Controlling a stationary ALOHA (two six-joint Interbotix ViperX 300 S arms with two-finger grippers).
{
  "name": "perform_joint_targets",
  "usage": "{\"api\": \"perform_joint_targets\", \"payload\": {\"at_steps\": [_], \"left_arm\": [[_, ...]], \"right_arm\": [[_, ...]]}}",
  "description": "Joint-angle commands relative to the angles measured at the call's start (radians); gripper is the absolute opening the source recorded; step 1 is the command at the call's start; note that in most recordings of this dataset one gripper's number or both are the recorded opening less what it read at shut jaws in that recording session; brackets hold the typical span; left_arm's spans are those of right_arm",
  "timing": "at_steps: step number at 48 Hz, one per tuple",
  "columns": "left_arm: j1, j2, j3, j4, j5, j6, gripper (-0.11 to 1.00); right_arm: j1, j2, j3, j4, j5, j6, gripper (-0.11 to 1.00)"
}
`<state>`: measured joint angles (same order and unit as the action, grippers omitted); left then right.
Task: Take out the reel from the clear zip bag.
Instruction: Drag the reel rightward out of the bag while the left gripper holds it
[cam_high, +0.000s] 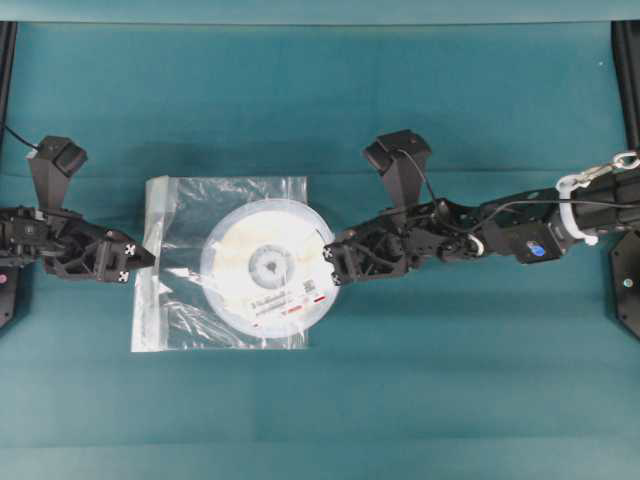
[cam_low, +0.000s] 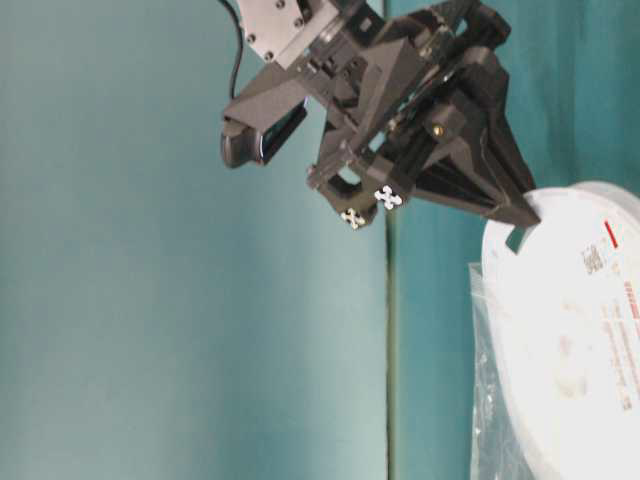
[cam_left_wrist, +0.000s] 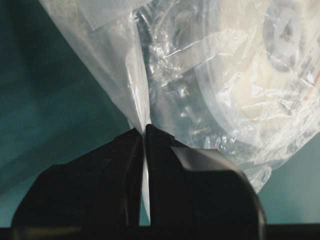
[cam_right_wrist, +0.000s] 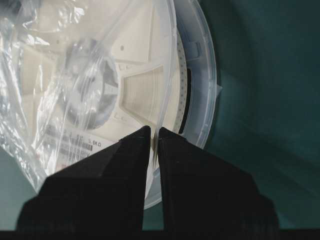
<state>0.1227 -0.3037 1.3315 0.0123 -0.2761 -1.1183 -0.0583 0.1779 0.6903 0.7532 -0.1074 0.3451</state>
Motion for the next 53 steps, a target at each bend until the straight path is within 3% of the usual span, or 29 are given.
{"api": "perform_joint_targets", "payload": {"at_steps": [1, 13, 19, 53], "left_arm": [[-0.002, -0.003, -0.011, 0.002, -0.005, 0.002, 0.03], [-0.002, -0.002, -0.011, 0.002, -0.005, 0.002, 0.03], [-0.002, -0.002, -0.011, 0.003, -0.005, 0.002, 0.03], [-0.002, -0.002, -0.012, 0.003, -0.005, 0.002, 0.03]], "right_arm": [[0.003, -0.034, 0.006, 0.003, -0.003, 0.008, 0.11], [0.003, -0.077, 0.049, 0.003, -0.005, 0.009, 0.11], [0.003, -0.097, 0.071, 0.003, -0.005, 0.009, 0.05], [0.003, -0.176, 0.173, 0.021, -0.002, 0.014, 0.05]]}}
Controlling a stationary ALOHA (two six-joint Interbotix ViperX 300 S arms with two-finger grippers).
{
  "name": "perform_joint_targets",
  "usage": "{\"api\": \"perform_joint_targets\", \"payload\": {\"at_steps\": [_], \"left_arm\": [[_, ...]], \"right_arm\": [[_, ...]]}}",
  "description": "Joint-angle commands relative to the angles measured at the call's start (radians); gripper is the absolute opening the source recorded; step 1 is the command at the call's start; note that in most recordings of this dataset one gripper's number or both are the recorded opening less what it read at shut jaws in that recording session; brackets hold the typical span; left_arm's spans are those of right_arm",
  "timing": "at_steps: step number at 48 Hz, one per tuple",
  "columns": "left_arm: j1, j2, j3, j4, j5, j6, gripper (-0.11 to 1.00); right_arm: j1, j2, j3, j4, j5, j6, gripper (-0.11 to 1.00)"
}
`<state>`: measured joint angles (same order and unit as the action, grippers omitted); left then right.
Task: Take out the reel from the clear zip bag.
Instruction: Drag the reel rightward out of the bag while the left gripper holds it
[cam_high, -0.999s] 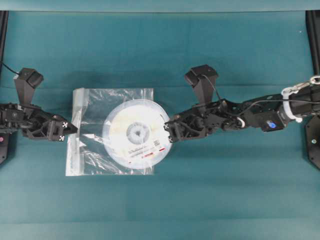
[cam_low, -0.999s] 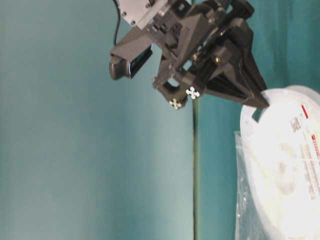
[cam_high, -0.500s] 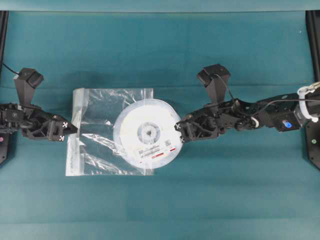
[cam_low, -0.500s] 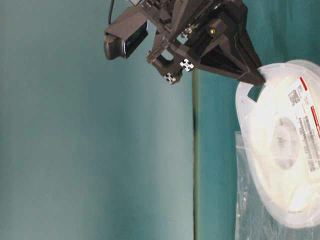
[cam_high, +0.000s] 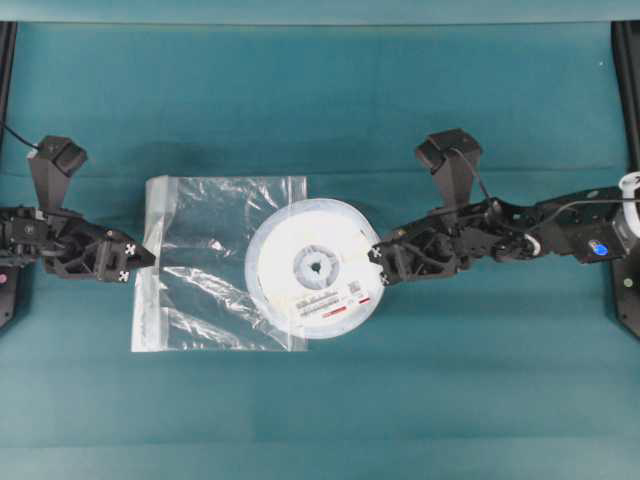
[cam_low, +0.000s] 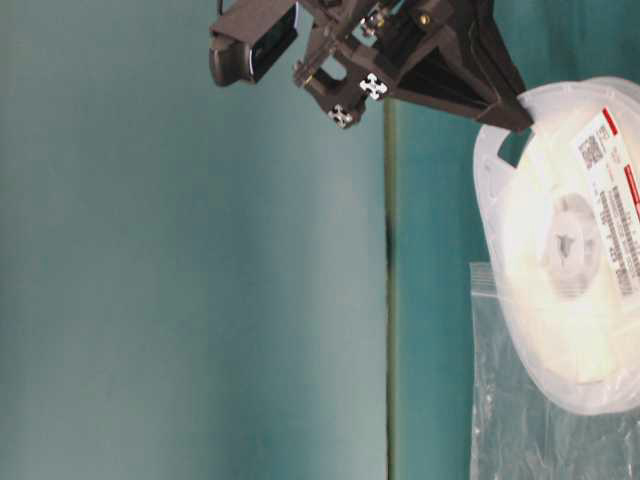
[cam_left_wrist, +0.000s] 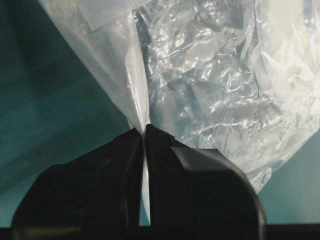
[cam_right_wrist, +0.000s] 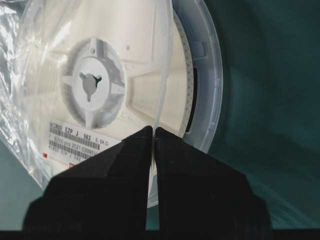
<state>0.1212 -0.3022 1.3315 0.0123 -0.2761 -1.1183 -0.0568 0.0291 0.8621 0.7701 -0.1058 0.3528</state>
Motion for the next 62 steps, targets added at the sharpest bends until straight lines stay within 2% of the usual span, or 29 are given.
{"api": "perform_joint_targets", "payload": {"at_steps": [1, 50, 62], "left_arm": [[-0.002, -0.005, -0.012, 0.003, -0.005, 0.002, 0.03], [0.000, -0.005, -0.015, 0.002, -0.006, 0.002, 0.03], [0.000, -0.003, -0.017, 0.002, -0.005, 0.002, 0.03]], "right_arm": [[0.002, -0.029, 0.005, 0.005, -0.005, 0.006, 0.05], [0.002, -0.173, 0.160, 0.028, 0.000, 0.018, 0.05], [0.000, -0.219, 0.202, 0.028, -0.006, 0.038, 0.05]]}}
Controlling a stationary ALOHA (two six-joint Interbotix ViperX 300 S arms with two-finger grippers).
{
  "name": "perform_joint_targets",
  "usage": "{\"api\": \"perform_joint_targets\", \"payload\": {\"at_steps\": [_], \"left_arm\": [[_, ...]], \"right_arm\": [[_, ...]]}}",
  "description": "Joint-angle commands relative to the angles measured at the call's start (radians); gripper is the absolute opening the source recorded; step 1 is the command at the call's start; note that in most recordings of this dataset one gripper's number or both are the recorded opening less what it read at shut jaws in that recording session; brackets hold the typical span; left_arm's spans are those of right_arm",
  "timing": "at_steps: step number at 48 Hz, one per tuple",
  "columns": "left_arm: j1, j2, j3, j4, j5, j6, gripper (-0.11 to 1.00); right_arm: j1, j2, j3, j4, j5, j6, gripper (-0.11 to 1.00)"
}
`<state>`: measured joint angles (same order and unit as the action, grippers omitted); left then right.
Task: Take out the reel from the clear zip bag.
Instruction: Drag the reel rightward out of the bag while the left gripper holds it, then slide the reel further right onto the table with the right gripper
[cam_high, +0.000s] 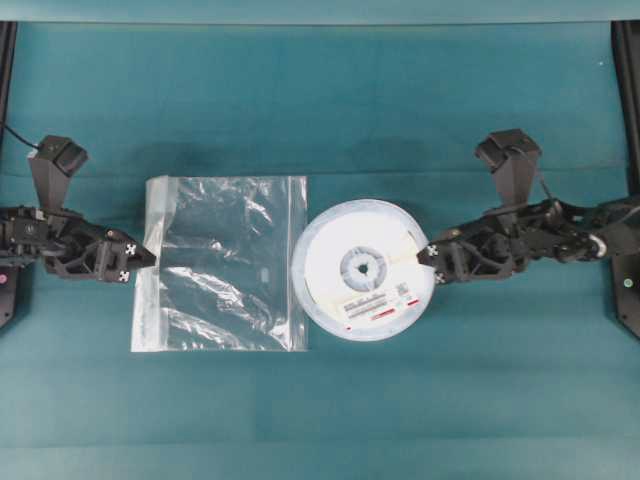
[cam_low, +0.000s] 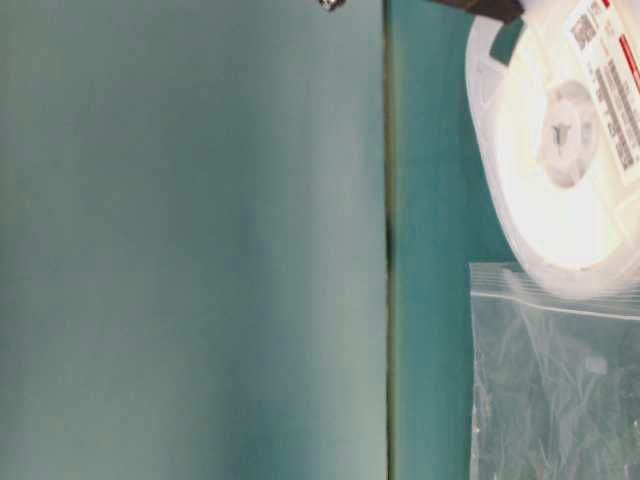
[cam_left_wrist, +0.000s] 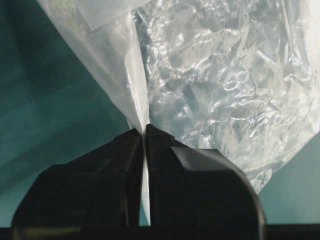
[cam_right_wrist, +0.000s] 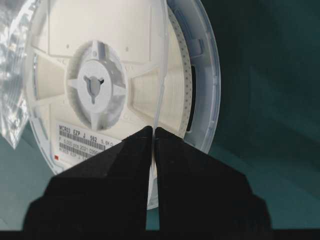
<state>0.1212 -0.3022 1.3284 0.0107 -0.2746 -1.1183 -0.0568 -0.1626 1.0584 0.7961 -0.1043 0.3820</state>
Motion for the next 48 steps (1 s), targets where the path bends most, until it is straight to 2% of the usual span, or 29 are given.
{"api": "perform_joint_targets", "payload": {"at_steps": [1, 34, 48], "left_arm": [[0.000, -0.003, -0.014, 0.003, -0.008, 0.002, 0.03], [0.000, -0.006, -0.025, 0.003, -0.006, 0.002, 0.03], [0.000, -0.006, -0.025, 0.005, -0.006, 0.002, 0.03]], "right_arm": [[0.002, -0.031, 0.009, 0.000, -0.009, 0.011, 0.05], [0.002, -0.087, 0.061, 0.002, -0.008, 0.015, 0.05], [0.002, -0.115, 0.084, 0.017, -0.011, 0.015, 0.05]]}}
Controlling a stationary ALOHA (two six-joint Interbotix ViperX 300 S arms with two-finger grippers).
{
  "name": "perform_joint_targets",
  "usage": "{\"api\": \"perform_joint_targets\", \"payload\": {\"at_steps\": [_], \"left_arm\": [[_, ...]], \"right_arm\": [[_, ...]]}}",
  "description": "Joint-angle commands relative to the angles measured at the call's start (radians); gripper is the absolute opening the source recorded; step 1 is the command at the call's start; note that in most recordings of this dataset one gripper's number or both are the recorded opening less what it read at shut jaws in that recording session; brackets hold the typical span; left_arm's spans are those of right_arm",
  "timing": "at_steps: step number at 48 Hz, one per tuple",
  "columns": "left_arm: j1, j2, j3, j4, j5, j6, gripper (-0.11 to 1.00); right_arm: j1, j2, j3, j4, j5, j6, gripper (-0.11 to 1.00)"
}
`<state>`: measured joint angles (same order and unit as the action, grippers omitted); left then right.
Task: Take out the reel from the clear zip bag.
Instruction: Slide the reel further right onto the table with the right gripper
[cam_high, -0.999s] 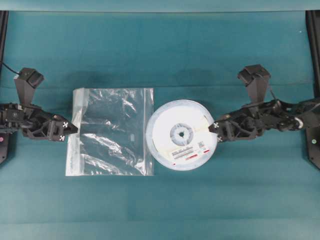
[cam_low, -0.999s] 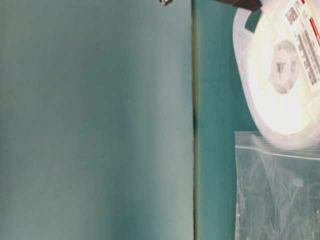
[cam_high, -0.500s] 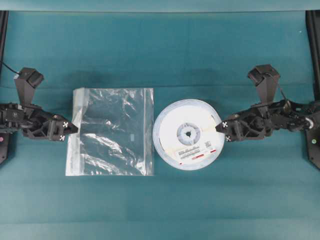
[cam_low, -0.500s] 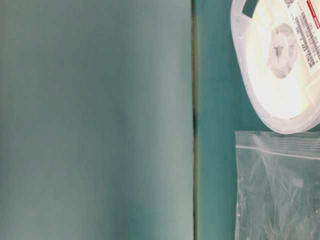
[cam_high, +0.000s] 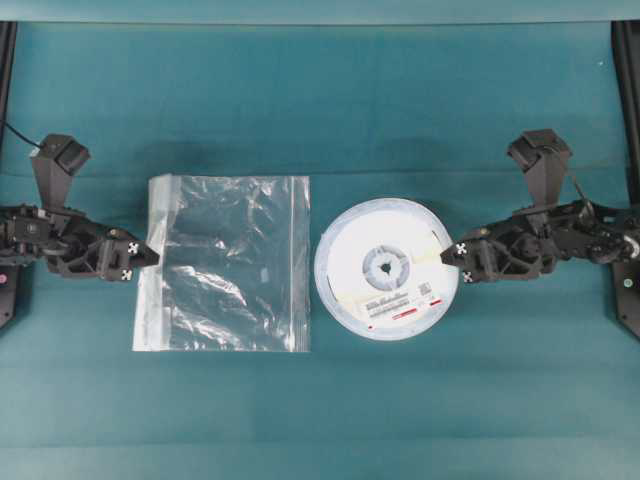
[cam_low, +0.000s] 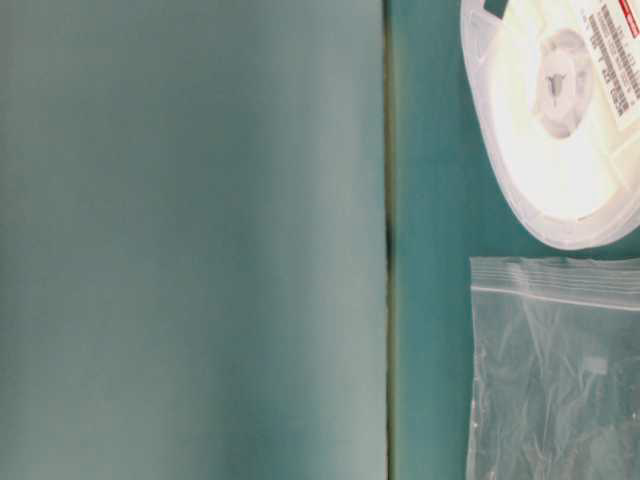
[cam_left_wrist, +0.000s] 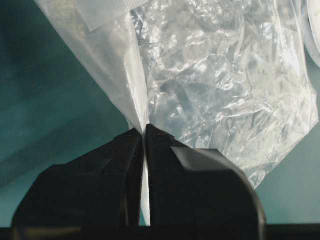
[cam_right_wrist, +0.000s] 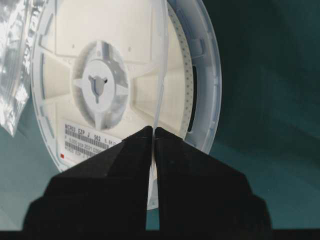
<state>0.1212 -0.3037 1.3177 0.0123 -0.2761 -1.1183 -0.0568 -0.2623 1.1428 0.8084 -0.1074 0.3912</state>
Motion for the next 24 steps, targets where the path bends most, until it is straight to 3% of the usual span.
{"api": "perform_joint_targets", "payload": {"at_steps": [1, 24], "left_arm": [[0.000, -0.005, -0.014, 0.002, -0.005, 0.002, 0.03], [0.000, -0.005, -0.014, 0.003, -0.005, 0.003, 0.03]], "right_arm": [[0.002, -0.017, 0.002, 0.003, -0.009, 0.008, 0.05], [0.000, -0.032, 0.011, 0.005, -0.006, 0.005, 0.05]]}}
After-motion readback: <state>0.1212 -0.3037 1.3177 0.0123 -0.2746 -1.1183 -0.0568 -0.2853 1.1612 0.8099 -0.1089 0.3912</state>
